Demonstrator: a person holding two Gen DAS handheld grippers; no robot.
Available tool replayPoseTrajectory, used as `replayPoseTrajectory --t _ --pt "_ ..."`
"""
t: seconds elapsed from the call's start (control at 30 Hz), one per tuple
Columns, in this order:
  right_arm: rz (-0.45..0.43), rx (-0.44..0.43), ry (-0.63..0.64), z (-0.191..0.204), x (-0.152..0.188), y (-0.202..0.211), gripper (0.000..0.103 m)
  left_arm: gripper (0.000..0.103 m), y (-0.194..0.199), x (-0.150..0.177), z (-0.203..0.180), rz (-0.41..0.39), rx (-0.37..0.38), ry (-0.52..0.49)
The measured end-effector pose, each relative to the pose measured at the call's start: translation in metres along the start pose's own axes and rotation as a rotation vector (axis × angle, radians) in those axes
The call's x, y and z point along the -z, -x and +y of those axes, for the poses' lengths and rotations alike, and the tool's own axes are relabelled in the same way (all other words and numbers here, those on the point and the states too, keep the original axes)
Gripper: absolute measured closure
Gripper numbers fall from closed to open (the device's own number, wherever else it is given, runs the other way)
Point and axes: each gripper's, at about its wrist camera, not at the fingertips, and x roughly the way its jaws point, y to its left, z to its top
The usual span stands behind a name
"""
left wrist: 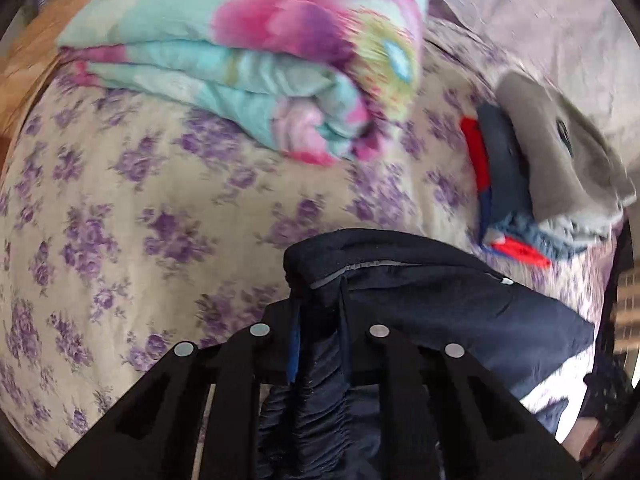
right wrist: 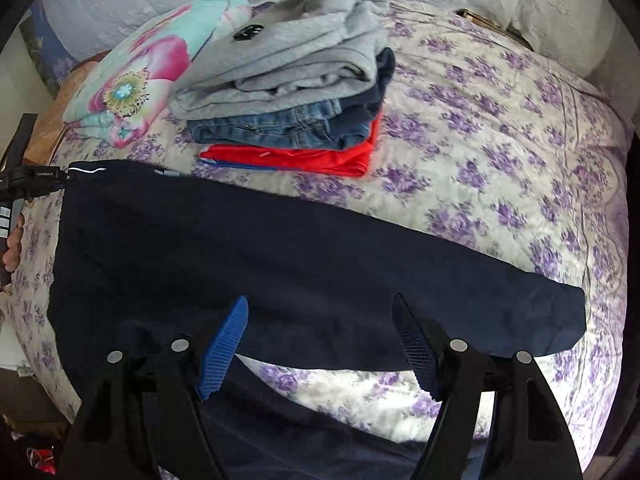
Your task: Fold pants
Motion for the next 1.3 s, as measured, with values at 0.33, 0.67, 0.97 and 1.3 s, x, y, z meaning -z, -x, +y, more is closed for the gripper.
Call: replayPoseTrajectory --t 0.33,0.67,0.97,1.3 --pt "-0.002 0.07 -0.033 -0.028 -0.005 -0.014 0.029 0.074 -0.025 0.0 0.006 0.093 -0.103 -0.082" --pt "0.065 0.208 -0.545 -0.238 0.051 -0.009 0.028 0.056 0.055 0.079 -0.001 0.023 0.06 -0.089" --pt "0.148 0.101 -0.79 -0.306 0.051 -0.083 0.029 0.054 -0.026 0.175 -0.029 0.256 0.084 -0.025" --pt "-0.202 -0.083 -0.757 -0.29 0.039 0.004 0.094 0.054 -0.028 0.175 -0.046 0.295 0.062 -0.026"
